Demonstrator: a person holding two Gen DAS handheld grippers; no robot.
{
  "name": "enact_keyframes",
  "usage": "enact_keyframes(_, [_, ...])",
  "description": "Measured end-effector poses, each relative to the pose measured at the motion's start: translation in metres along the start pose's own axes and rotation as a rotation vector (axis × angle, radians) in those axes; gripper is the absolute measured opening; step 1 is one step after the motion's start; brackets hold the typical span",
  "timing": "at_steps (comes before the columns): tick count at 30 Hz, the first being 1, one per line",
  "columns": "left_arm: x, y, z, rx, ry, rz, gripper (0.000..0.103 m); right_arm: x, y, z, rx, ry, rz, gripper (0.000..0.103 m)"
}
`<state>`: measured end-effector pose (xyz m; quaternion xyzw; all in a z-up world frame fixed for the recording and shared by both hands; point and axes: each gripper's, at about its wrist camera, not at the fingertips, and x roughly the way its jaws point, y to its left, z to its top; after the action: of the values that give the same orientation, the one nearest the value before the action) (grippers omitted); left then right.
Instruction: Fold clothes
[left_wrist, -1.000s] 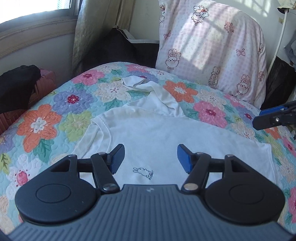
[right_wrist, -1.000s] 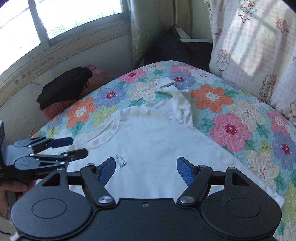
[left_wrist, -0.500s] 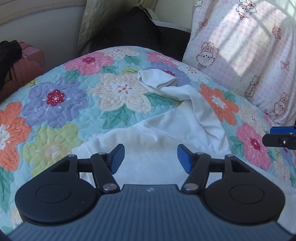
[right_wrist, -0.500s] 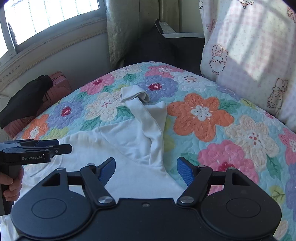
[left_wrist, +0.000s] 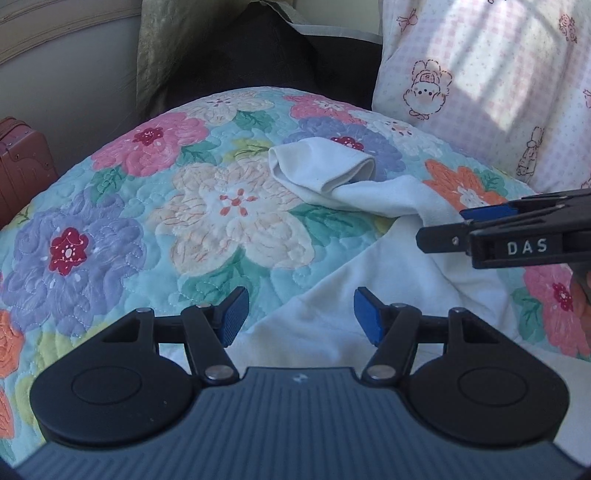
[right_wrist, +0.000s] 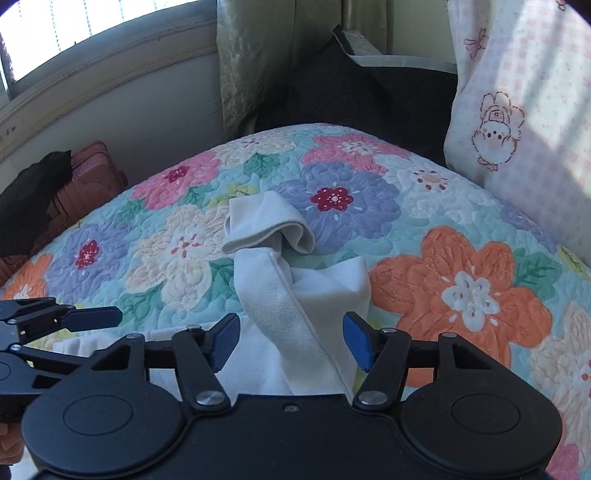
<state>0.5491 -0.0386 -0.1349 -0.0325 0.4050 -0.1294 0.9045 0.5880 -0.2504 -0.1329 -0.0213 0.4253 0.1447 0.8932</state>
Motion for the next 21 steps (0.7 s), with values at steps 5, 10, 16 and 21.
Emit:
enact_keyframes(5, [0.016, 0.022, -0.013, -0.098, 0.032, -0.005, 0.062, 0.028, 0.003, -0.002, -0.088, 0.029, -0.063, 0.012])
enact_keyframes(10, [0.017, 0.012, -0.018, 0.009, 0.035, 0.052, 0.064, -0.009, -0.057, 0.018, 0.17, -0.194, -0.127, 0.009])
enact_keyframes(16, [0.02, 0.012, -0.015, -0.044, 0.055, 0.074, 0.064, -0.011, -0.133, -0.019, 0.416, -0.123, -0.141, 0.009])
enact_keyframes(21, [0.019, 0.01, -0.015, -0.054, 0.058, 0.091, 0.064, -0.007, -0.154, -0.044, 0.635, -0.086, -0.083, 0.01])
